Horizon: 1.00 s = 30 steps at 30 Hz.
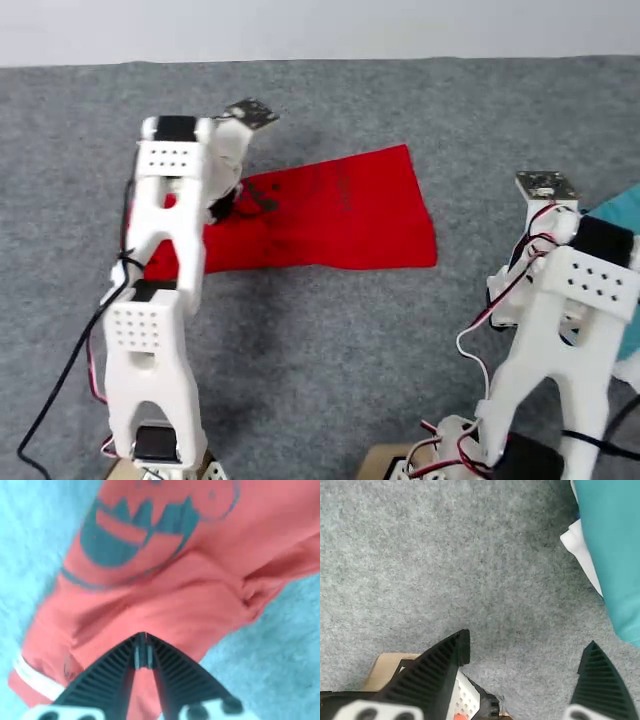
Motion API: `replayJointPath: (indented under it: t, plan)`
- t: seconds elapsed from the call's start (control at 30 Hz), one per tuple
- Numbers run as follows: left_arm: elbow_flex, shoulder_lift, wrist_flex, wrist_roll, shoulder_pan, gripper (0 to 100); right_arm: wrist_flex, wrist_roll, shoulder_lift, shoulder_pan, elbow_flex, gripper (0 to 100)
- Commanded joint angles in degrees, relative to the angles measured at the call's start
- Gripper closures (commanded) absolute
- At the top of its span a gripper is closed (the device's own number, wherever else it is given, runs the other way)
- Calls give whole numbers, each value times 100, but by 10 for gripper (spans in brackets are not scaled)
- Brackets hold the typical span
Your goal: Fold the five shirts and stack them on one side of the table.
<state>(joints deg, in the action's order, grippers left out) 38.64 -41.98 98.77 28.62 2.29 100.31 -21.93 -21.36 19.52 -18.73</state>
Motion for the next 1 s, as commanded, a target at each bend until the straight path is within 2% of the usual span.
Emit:
replayJointPath:
  t: [0.0,0.1,0.23,0.4,0.77,0.97]
  plan:
    - [-154,712,167,-281,404,996,-136,88,-171,-233,88,648]
    - [-207,1196,167,-589,686,996,-813,158,-171,-479,88,648]
    - [-242,1916,167,-1354,993,996,-1675,536,-22,-971,88,649]
    - [-892,2971,167,-1987,1266,996,-2026,571,954,-1455,475,649]
    - [-2835,5284,167,-2004,1969,996,-1991,607,3758,-1982,3446,649]
    - [-3415,5793,167,-2004,2629,996,-1991,1152,5086,-2211,4598,648]
